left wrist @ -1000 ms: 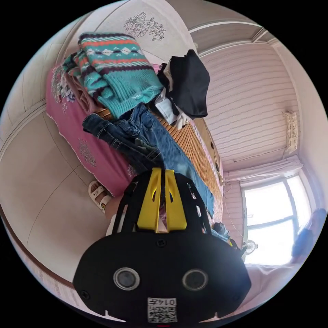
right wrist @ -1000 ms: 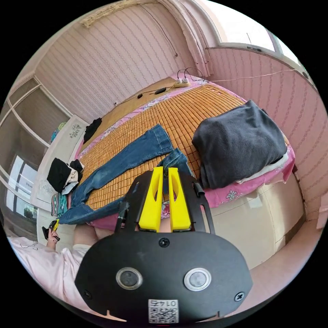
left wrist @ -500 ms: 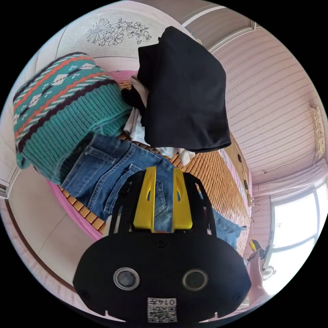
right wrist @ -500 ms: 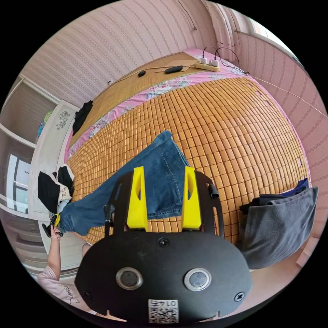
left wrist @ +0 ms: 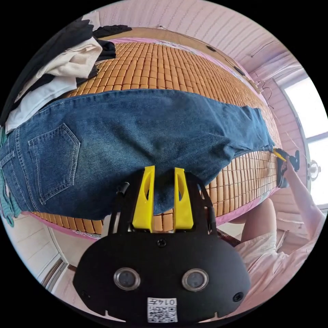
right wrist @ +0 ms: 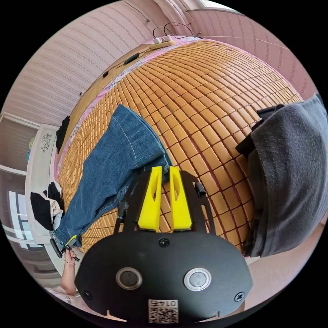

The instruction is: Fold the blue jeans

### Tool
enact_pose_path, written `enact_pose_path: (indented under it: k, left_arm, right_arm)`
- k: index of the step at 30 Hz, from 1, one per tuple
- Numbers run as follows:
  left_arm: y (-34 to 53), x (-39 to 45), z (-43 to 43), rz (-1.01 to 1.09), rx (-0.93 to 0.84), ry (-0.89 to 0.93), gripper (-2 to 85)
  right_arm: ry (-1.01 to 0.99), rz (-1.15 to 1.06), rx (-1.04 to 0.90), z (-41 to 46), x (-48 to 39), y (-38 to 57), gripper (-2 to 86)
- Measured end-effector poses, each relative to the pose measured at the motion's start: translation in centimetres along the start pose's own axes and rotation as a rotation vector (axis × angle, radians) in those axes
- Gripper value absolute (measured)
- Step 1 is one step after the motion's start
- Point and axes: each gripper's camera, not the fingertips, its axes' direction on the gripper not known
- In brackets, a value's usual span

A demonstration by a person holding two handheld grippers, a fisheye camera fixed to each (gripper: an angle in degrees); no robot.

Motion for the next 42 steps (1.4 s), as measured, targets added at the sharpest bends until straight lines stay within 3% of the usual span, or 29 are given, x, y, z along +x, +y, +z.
enact_pose_path:
  k: [5, 10, 16, 20, 27, 34, 37, 42]
  left_arm:
    - [-1.5, 3.1, 2.3, 0.050, -0.104, -0.032, 1.4]
    - [-1.6, 6.1, 4.5, 0.084, -0.117, -0.066, -0.4]
    - [-1.2, 8.7, 7.0, 0.099, -0.133, -0.089, -0.7]
    - [-0.9, 10.2, 8.6, 0.090, -0.142, -0.106, -0.8]
    - [0.0, 12.7, 10.7, 0.108, -0.154, -0.125, -1.0]
    - [4.0, 16.0, 11.1, 0.192, -0.188, -0.075, -0.8]
    - [6.4, 18.5, 9.8, 0.234, -0.133, -0.059, -0.3]
    - [10.3, 26.5, 7.5, 0.448, -0.007, -0.112, 2.7]
  right_arm:
    - [0.078, -0.086, 0.108, -4.7, -0.3, 3.5, 0.4]
    - [-0.001, -0.090, 0.037, -4.9, 1.2, 6.4, 1.2]
    - [0.071, -0.158, 0.105, -2.6, -3.3, 4.0, 13.2]
    - [0.198, -0.199, 0.003, 1.1, -6.9, 1.6, 9.9]
    - [0.390, -0.340, -0.018, 0.2, -8.5, 5.4, 1.3]
    - [0.258, -0.253, 0.069, -8.0, 0.1, 16.1, 0.3]
    - [0.265, -0.161, 0.002, -8.6, 3.6, 19.2, 1.2]
    - [0.158, -0.087, 0.071, -9.8, 5.5, 22.9, 3.4]
